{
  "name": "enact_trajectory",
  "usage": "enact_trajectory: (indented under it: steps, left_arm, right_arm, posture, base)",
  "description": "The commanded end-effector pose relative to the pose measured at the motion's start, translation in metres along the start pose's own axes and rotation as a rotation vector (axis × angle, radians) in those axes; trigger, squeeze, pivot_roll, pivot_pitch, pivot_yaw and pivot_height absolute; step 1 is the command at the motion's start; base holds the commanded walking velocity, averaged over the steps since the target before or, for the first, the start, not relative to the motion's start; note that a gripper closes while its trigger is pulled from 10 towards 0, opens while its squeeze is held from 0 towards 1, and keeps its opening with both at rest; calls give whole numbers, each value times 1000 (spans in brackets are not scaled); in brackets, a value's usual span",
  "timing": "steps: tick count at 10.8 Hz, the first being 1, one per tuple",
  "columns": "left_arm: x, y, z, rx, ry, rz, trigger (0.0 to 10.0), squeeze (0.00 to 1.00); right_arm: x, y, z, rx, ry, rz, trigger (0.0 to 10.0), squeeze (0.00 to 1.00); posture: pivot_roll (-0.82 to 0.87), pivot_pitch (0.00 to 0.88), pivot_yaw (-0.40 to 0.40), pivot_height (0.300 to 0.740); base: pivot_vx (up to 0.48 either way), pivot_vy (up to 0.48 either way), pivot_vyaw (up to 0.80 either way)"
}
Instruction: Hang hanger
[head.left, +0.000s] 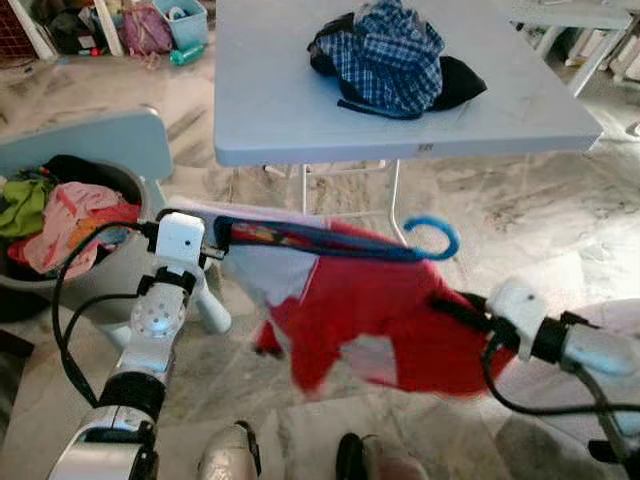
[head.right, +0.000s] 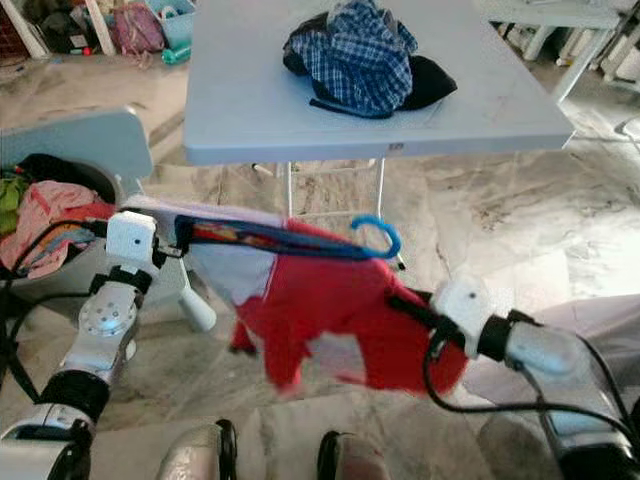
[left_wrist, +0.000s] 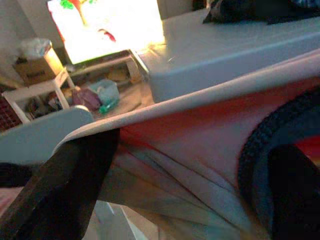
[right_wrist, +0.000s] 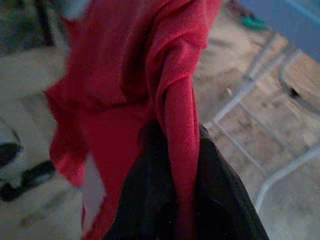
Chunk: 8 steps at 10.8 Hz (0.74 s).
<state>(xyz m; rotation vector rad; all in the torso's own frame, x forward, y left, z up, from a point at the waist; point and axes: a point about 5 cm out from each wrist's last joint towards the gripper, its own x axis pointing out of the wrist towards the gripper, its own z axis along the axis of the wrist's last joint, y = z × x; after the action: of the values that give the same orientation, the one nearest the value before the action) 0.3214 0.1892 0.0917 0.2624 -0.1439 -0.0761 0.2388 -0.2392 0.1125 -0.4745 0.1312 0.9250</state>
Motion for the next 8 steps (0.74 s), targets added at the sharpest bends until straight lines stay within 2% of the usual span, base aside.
enact_trajectory:
  steps: [1,2,3,4,5,7,8]
  left_arm:
    - [-2,14,-6,-37,43,75,10000,0]
    - [-2,15,-8,-60,65,76,10000,0]
    - [-3,23,-12,-116,93,126,10000,0]
    - [-2,27,-11,-113,96,135,10000,0]
    - [-2,27,-13,-127,113,132,10000,0]
    - [-4,18,-19,-179,150,115,10000,0]
    - [-4,15,-19,-168,157,101,10000,0]
  right_arm:
    - [-17,-2,3,-40,22,39,10000,0]
    - [-20,-5,11,-33,-8,54,10000,0]
    - [-23,-7,16,-32,-6,97,10000,0]
    - [-25,-3,16,-46,18,153,10000,0]
    - [-25,-1,23,-32,-16,188,10000,0]
    - [-19,-4,51,36,-158,200,10000,0]
    - [-16,-10,58,7,-198,146,10000,0]
  posture:
    - [-68,143,-41,740]
    - [-65,143,-42,740]
    - [-65,142,-42,740]
    - [-62,140,-43,740]
    - [-58,138,-42,740]
    - [-57,134,-37,740]
    - [-58,134,-36,740]
  base:
    - [0,0,0]
    - [0,0,0]
    - [0,0,0]
    - [0,0,0]
    - [0,0,0]
    - [0,0,0]
    - [0,0,0]
